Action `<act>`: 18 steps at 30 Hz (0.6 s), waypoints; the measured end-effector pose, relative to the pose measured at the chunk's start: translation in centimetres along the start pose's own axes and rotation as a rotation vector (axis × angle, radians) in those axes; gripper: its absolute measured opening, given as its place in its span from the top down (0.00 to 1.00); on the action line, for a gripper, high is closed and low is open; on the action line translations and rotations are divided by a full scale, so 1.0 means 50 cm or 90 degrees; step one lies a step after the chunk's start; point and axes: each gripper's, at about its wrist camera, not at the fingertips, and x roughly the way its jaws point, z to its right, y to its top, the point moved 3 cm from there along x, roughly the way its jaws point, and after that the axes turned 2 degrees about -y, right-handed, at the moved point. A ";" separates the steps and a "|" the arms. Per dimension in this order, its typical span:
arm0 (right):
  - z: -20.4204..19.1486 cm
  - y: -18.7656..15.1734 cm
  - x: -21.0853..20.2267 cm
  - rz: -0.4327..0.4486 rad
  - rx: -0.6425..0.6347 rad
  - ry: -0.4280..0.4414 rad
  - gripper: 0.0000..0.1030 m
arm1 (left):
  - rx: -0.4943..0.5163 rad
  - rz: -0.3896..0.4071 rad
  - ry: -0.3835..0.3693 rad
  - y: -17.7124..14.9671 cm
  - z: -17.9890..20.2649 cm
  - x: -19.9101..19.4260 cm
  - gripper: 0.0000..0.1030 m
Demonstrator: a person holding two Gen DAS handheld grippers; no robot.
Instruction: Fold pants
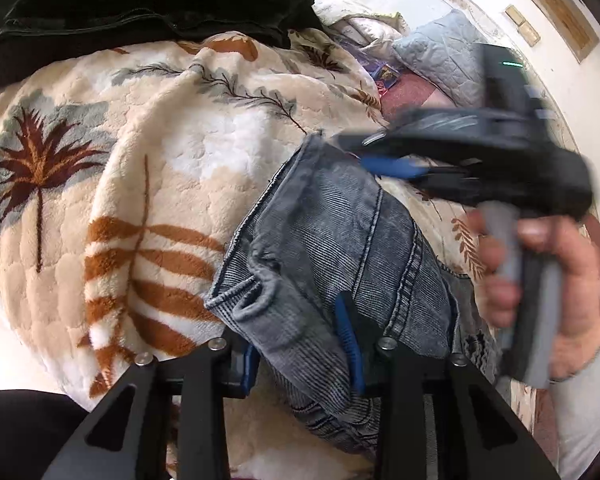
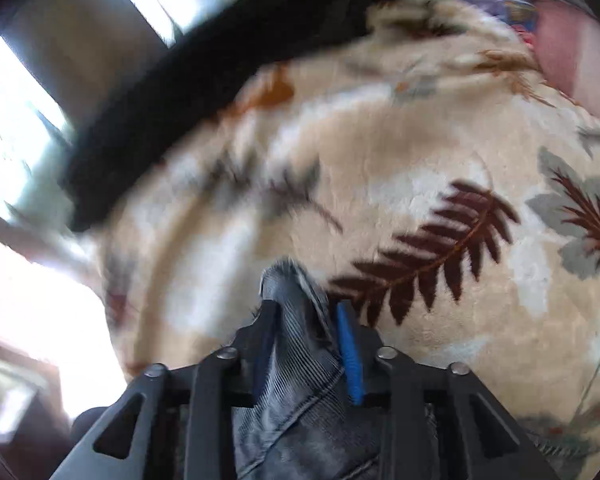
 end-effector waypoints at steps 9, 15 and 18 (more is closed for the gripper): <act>0.133 -0.158 -0.030 -0.144 0.237 0.059 0.48 | 0.006 0.007 0.017 -0.002 0.003 -0.005 0.71; 0.135 -0.160 -0.115 -0.051 0.261 0.097 0.50 | 0.020 0.019 0.030 -0.007 0.004 -0.015 0.72; 0.140 -0.186 -0.128 -0.025 0.291 0.117 0.40 | 0.021 0.023 0.032 -0.007 0.004 -0.018 0.75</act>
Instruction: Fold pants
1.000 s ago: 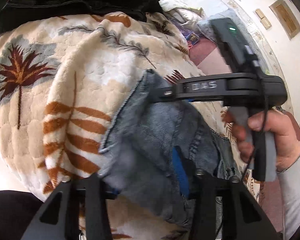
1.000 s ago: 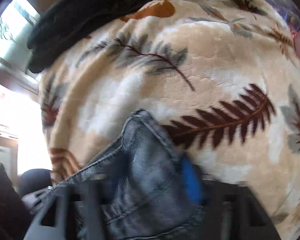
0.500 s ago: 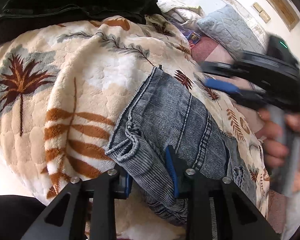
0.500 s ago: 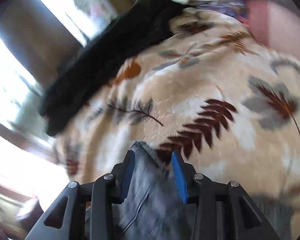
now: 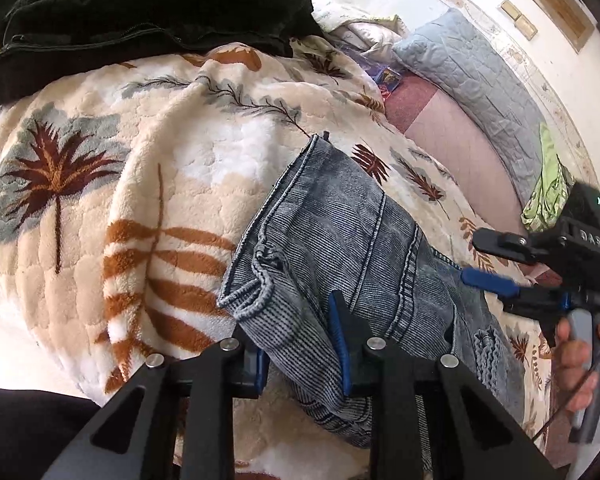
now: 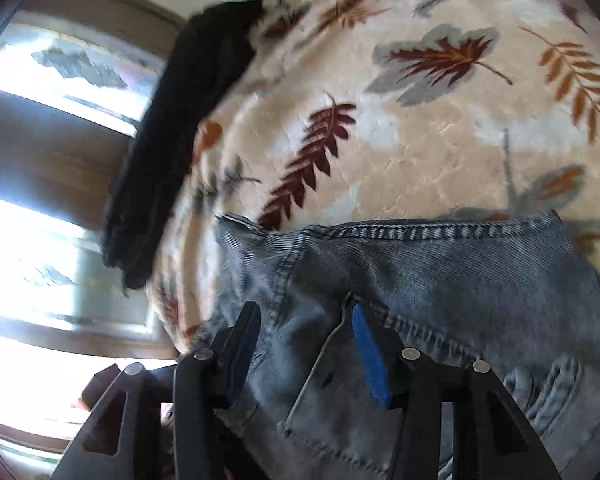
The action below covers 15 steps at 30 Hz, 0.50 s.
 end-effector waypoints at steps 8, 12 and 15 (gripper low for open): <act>0.034 -0.057 -0.090 0.023 0.072 0.070 0.37 | 0.026 0.016 0.025 0.002 0.015 -0.004 0.81; 0.093 -0.143 -0.007 -0.088 0.134 0.084 0.33 | 0.042 0.028 0.036 0.005 0.029 -0.008 0.85; 0.113 -0.136 -0.045 -0.038 0.192 0.159 0.35 | 0.074 0.045 0.054 0.010 0.055 -0.018 0.88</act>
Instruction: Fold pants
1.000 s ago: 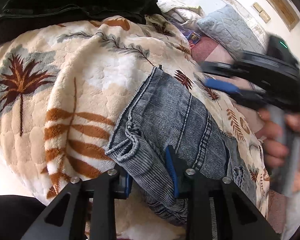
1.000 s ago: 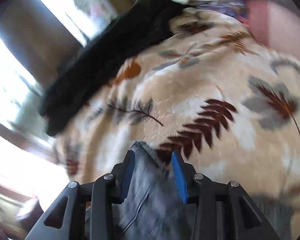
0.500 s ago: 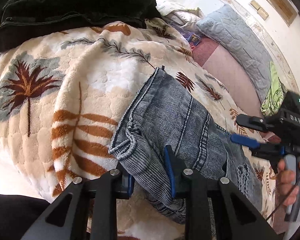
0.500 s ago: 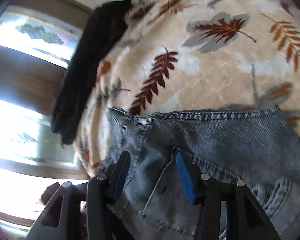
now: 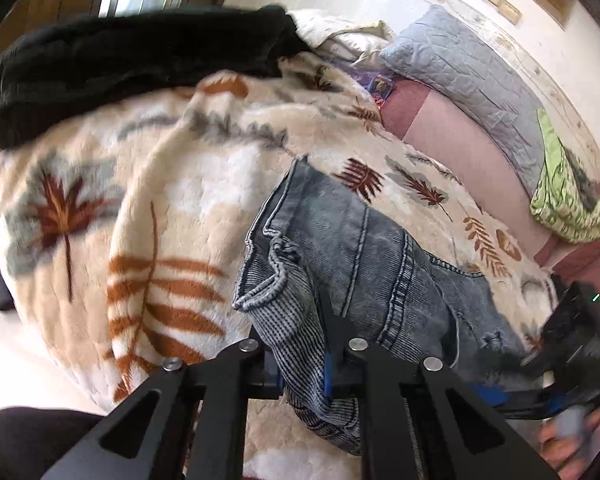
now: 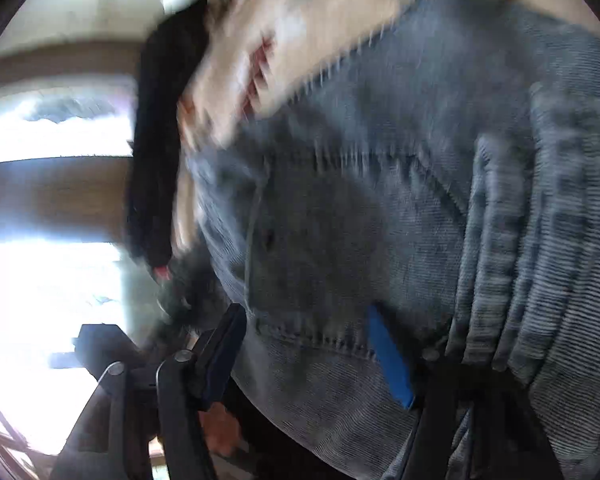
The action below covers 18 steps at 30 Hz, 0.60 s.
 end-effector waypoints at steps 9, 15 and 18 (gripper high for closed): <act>0.095 -0.078 -0.349 0.237 -0.028 0.004 0.33 | 0.158 0.073 0.013 0.023 0.187 -0.092 0.91; 0.264 -0.138 -0.496 0.365 0.058 0.031 0.33 | 0.356 0.126 -0.061 -0.076 0.435 -0.183 0.91; 0.316 -0.166 -0.551 0.414 0.091 0.058 0.33 | 0.466 0.115 -0.105 -0.186 0.547 -0.191 0.91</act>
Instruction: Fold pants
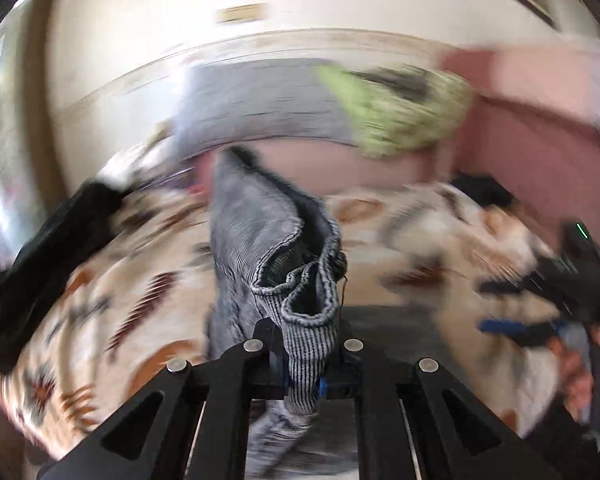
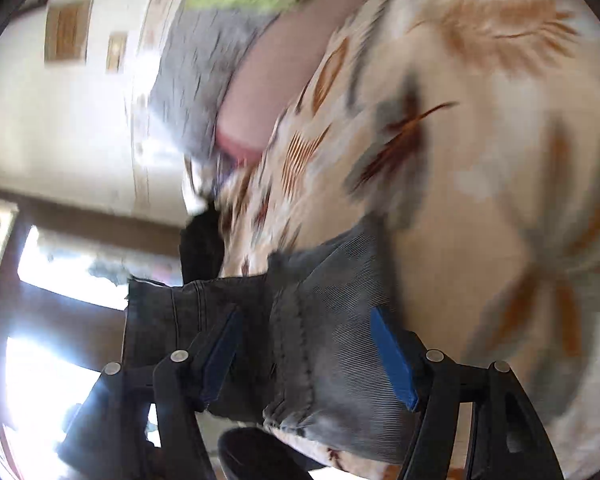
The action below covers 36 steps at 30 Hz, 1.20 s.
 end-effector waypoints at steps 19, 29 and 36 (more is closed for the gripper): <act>0.000 -0.065 -0.084 -0.016 -0.021 0.064 0.31 | -0.078 -0.065 -0.077 -0.048 -0.070 0.005 0.36; 0.052 -0.197 0.021 -0.113 0.066 0.000 0.40 | -0.100 -0.213 -0.051 -0.178 -0.138 0.141 0.36; -0.029 -0.215 -0.011 -0.088 0.056 0.021 0.30 | -0.128 -0.178 -0.084 -0.158 -0.155 0.114 0.36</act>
